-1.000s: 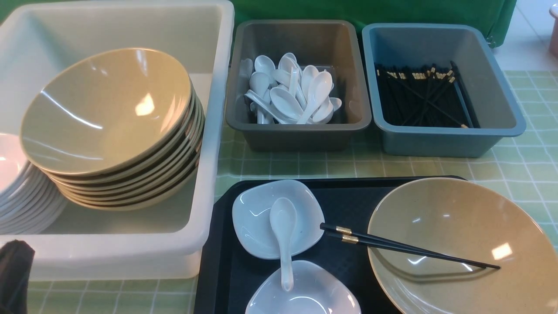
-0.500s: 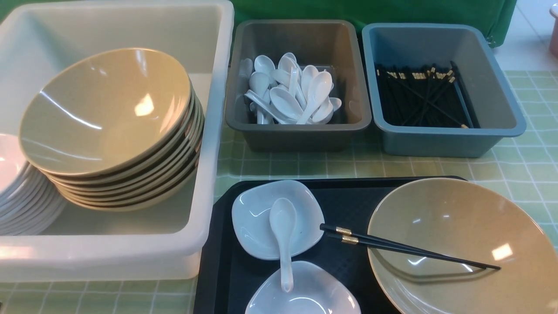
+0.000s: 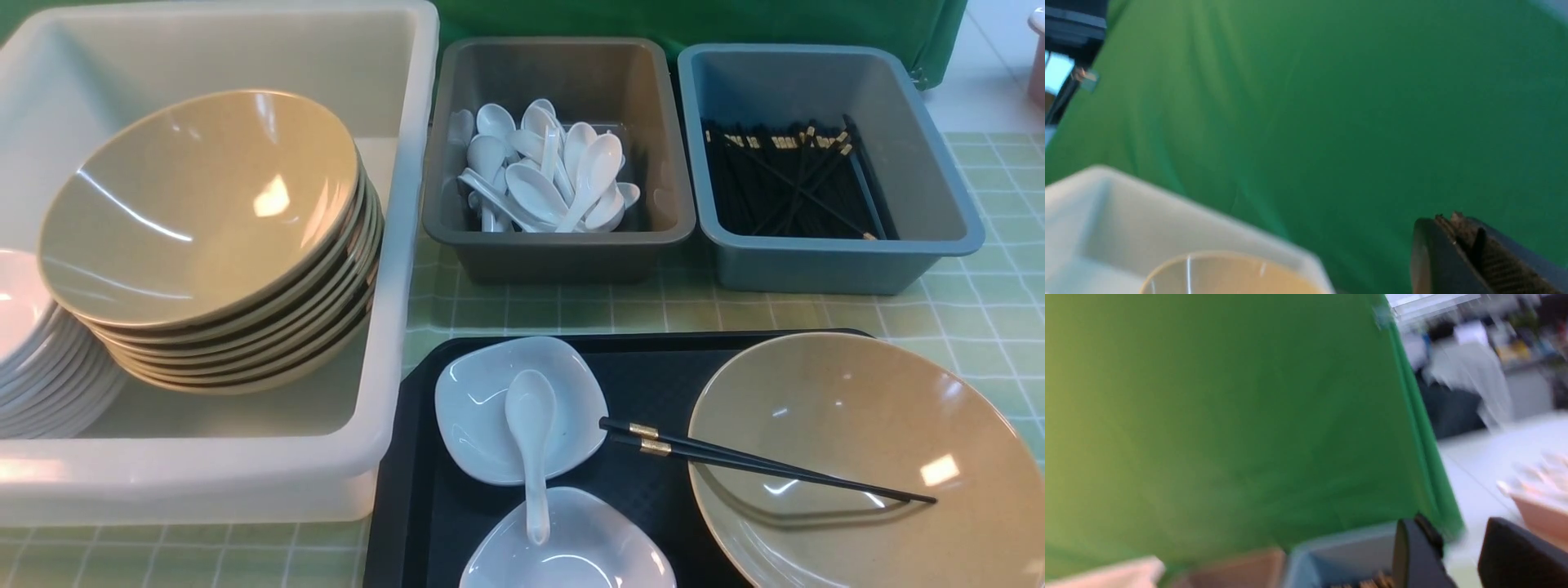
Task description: On green table put chopsticks spoon bowls plates into blue grey white boxes.
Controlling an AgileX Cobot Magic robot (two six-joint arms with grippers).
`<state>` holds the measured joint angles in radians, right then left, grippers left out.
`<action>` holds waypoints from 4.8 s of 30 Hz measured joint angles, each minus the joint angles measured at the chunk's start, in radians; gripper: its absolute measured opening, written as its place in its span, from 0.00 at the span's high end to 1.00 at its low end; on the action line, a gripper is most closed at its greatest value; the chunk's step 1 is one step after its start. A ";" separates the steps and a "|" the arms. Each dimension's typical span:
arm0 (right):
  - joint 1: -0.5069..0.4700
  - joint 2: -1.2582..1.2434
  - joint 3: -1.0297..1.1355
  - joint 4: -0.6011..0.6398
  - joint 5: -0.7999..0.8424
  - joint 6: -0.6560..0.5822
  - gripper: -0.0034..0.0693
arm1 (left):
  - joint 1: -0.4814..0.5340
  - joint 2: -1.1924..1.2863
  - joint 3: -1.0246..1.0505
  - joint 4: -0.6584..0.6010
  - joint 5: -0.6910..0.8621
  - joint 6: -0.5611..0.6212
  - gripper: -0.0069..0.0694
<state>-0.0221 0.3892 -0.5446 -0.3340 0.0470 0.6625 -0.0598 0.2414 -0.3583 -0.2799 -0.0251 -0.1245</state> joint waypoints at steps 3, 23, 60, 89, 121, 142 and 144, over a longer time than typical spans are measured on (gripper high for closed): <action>0.000 0.139 -0.103 0.003 0.144 -0.034 0.63 | 0.000 0.112 -0.100 0.000 0.150 0.044 0.91; 0.000 0.656 -0.291 0.601 0.683 -0.939 0.63 | -0.009 0.307 -0.134 -0.131 0.449 0.212 0.91; 0.385 1.214 -0.399 0.668 0.639 -2.000 0.58 | -0.338 0.533 -0.461 -0.284 0.879 0.763 0.91; 0.142 1.385 -1.097 0.663 1.121 -1.431 0.90 | -0.338 0.533 -0.461 -0.302 0.826 0.738 0.91; -0.129 2.108 -1.869 1.076 1.051 -1.050 0.87 | -0.338 0.533 -0.461 -0.407 0.772 0.742 0.91; -0.128 1.744 -1.656 1.141 1.120 -1.084 0.31 | -0.338 0.534 -0.552 -0.354 0.881 0.738 0.91; -0.122 1.672 -1.578 1.122 1.120 -1.084 0.31 | -0.338 0.534 -0.559 -0.324 0.899 0.738 0.91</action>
<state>-0.1442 2.0609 -2.1221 0.7885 1.1670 -0.4211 -0.3983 0.7754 -0.9172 -0.6036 0.8735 0.6139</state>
